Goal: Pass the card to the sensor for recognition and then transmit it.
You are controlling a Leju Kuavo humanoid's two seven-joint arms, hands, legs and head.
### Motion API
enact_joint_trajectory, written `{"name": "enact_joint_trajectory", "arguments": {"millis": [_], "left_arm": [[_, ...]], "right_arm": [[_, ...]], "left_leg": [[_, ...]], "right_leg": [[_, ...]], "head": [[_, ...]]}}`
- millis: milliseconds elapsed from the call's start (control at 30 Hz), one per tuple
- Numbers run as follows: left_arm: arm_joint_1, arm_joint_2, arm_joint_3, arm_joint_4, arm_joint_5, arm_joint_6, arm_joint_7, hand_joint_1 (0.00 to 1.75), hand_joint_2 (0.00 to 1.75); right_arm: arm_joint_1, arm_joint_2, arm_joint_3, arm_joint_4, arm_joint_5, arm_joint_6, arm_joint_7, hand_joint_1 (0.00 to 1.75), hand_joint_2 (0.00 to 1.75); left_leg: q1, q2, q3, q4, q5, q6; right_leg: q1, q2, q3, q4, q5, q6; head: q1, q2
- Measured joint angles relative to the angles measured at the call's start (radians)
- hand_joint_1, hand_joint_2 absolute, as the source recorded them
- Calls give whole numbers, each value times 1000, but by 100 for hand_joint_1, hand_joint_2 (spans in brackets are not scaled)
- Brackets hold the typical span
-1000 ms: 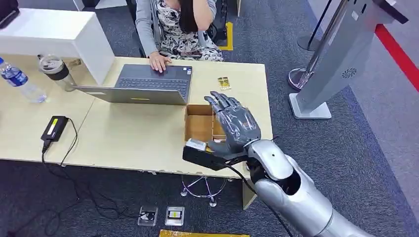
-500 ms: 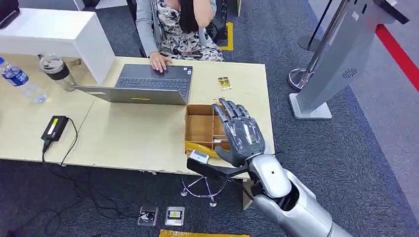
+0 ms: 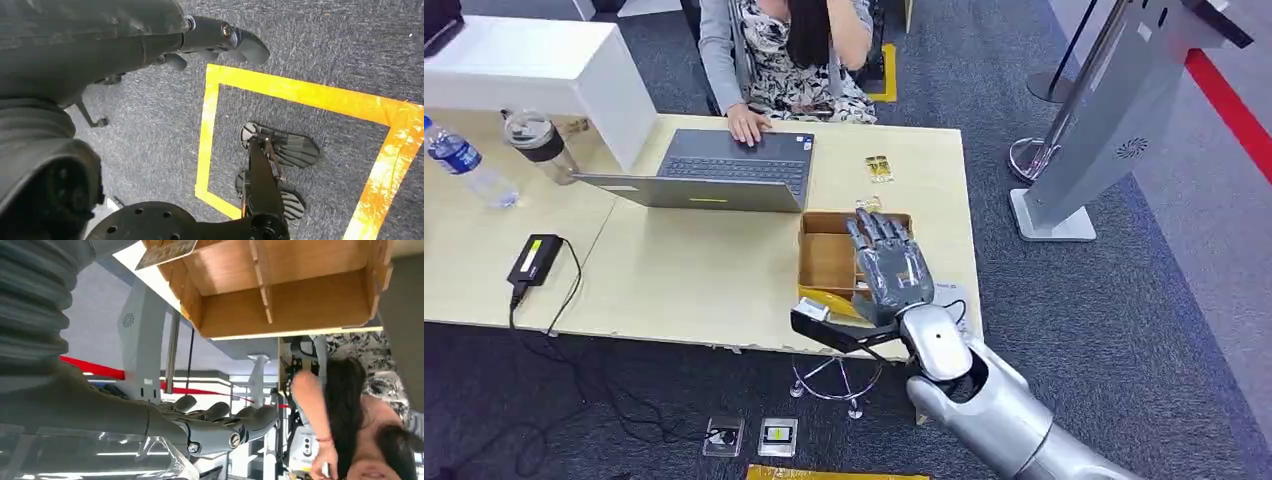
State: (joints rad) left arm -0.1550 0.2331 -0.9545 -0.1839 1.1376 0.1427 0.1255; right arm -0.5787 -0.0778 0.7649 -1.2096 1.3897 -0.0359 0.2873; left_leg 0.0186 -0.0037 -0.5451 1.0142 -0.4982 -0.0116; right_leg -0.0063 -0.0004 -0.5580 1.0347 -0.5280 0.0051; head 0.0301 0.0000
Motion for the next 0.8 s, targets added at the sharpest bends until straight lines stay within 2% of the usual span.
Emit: {"name": "enact_joint_trajectory", "arguments": {"millis": [367,800], "left_arm": [[-1,0,1,1,5,-1,0,0,0],[0,7,0,2,0,-4,4,0,0]], "right_arm": [[-10,24,5,62,-10,29,-4,0,175],[-6,19,-5,90,-35,45,14,0,175]], "left_leg": [[0,0,0,0,0,0],[0,0,1,0,0,0]], "right_leg": [[0,0,0,0,0,0],[0,0,0,0,0,0]], "head": [[0,0],[0,0]]}}
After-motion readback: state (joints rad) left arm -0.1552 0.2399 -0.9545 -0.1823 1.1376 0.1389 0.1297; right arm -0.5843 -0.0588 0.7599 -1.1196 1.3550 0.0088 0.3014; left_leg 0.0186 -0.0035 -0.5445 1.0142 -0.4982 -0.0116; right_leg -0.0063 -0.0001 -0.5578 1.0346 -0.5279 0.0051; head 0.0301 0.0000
